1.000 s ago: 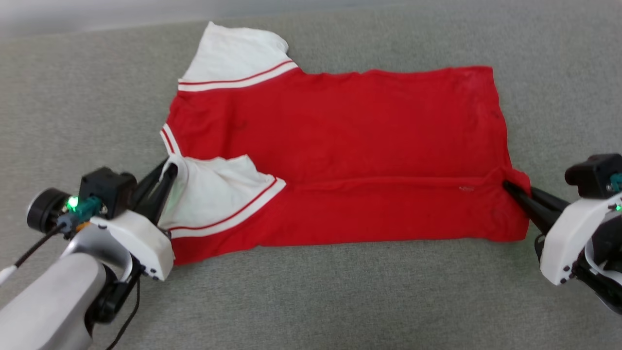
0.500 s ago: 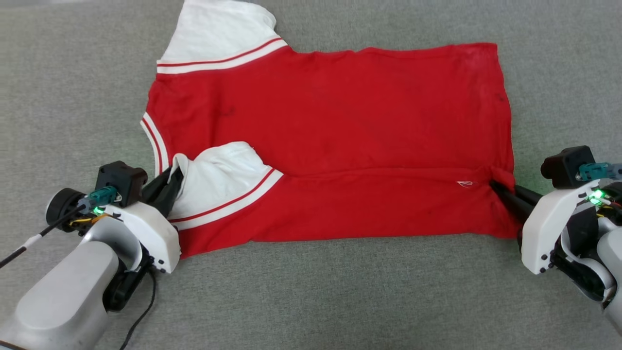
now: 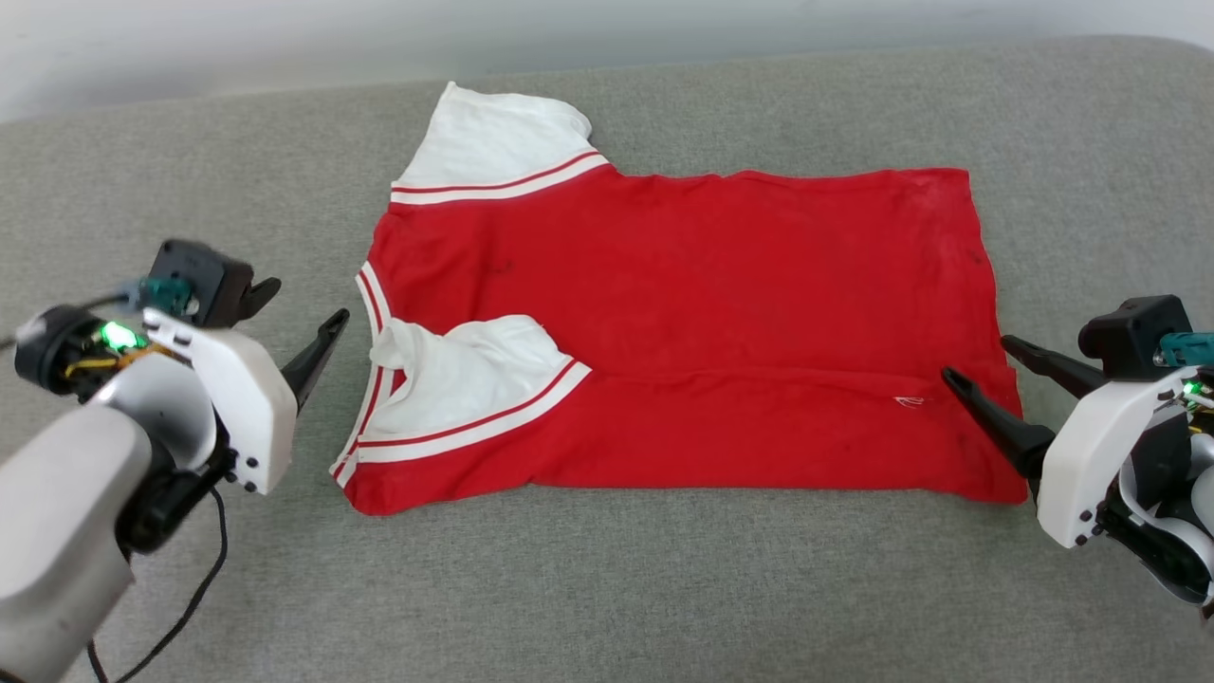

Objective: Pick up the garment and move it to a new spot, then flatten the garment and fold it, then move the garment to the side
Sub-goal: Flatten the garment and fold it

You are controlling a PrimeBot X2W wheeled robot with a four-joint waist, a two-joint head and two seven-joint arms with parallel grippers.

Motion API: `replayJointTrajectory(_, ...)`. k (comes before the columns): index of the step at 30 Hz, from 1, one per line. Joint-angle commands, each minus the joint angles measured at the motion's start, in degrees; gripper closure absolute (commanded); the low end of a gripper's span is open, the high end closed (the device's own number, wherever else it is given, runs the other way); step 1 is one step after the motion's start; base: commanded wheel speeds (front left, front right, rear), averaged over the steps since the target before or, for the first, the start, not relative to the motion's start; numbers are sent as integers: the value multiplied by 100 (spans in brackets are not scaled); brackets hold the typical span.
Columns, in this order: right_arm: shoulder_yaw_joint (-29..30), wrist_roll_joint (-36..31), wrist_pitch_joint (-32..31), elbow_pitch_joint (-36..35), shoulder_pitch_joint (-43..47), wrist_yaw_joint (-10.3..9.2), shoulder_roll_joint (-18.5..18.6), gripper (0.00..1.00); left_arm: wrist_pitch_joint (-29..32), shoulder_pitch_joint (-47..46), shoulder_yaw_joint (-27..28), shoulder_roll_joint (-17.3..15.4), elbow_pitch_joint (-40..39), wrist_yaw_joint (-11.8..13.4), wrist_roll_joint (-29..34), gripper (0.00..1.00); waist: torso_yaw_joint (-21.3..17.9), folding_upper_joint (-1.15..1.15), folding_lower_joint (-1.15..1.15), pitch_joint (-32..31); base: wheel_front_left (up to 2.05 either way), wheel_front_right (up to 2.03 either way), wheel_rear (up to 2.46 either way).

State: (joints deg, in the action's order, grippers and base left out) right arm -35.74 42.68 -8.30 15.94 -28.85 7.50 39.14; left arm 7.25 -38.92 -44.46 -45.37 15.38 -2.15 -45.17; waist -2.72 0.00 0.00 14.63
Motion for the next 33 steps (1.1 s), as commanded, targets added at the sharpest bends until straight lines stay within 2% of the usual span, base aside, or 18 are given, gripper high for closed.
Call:
replayJointTrajectory(1, 23, -41, -18, -34, 44, -2, 12, 0, 119, -102, -19, -38, -60, -31, -38, 0, 33, 0, 0, -35, 0, 0, 0)
replayJointTrajectory(6, 99, -93, -145, -176, 54, -2, -50, 0, 1797, -421, -261, -266, -451, -219, -542, 0, 41, 0, 0, -39, 0, 0, 0)
replayJointTrajectory(11, 56, -126, -286, -281, -22, -2, -155, 0, 3140, -615, -513, -388, -656, -260, -938, 0, -53, 0, 0, 73, 0, 0, 0)
replayJointTrajectory(17, -63, -103, -410, -278, -227, -2, -264, 0, 3809, -491, -669, -273, -400, -183, -1321, 0, -253, 0, 0, 256, 0, 0, 0)
replayJointTrajectory(25, -233, 16, -395, -120, -500, -2, -325, 0, 4278, -129, -995, -91, 65, -184, -1567, 0, -442, 0, 0, 404, 0, 0, 0)
replayJointTrajectory(26, -242, 26, -386, -100, -536, -2, -308, 0, 4254, -104, -1013, -56, 88, -194, -1575, 58, -446, 0, 0, 399, 0, 0, 0)
replayJointTrajectory(27, -240, 37, -374, -83, -567, -2, -277, 0, 4223, -93, -1025, -20, 103, -219, -1578, 100, -442, 0, 0, 388, 0, 0, 0)
replayJointTrajectory(33, -201, 95, -486, -80, -854, -2, 11, 0, 4040, -249, -957, -17, 150, -328, -1546, 100, -355, 0, 0, 229, 0, 0, 0)
